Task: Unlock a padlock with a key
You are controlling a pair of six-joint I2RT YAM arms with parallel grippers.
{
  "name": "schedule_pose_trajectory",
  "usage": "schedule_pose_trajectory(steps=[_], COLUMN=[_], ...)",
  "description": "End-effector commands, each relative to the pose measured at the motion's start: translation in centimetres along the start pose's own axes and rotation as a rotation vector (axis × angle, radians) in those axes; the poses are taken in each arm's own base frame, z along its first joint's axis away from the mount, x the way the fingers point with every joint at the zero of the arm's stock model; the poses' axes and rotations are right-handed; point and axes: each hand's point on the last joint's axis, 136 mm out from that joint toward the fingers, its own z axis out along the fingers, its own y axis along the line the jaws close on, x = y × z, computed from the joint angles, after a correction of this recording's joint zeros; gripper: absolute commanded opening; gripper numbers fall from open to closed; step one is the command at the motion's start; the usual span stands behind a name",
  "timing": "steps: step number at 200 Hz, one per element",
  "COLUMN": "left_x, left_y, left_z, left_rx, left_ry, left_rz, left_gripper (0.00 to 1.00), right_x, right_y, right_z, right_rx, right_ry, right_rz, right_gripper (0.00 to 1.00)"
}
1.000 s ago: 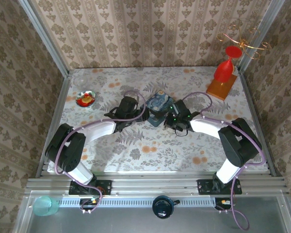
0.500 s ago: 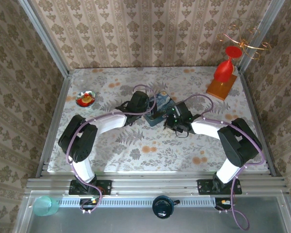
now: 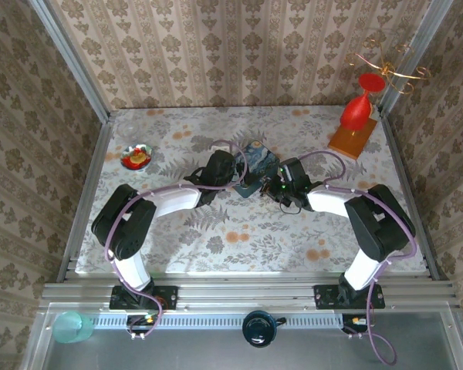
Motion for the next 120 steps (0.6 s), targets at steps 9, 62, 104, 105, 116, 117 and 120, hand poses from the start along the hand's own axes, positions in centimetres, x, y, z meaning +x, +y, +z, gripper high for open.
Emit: schedule_pose_trajectory(steps=[9,62,104,105,116,117,120], left_x=[7.1,7.3,7.3,7.3,7.3,7.3,7.3], left_y=[4.8,5.1,5.2,5.2,5.3,5.3,5.2], left_z=[0.1,0.1,0.0,0.0,0.1,0.1,0.1], left_rx=[-0.169,-0.181,-0.187,-0.188,-0.187,-0.187,-0.186], left_ry=[0.214,0.212,0.209,0.209,0.208,0.208,0.207], left_rz=[0.011,0.004,0.003,0.002,0.002,0.002,0.002], left_gripper=[0.76,0.76,0.76,0.76,0.76,0.76,0.76], right_x=[-0.6,-0.5,-1.0,-1.0,-1.0,-1.1,-1.0], right_y=[-0.3,-1.1,-0.6,-0.5,0.0,0.1,0.3], right_z=[0.8,1.7,2.1,2.1,2.1,2.1,2.1], right_rx=[-0.025,0.001,-0.067,-0.069,-0.087,-0.089,-0.095], right_ry=[-0.026,0.0,-0.02,-0.018,-0.01,-0.01,-0.009], right_rz=[0.102,0.168,0.261,0.263,0.274,0.276,0.278], right_gripper=[0.0,0.0,0.0,0.0,0.0,0.0,0.0])
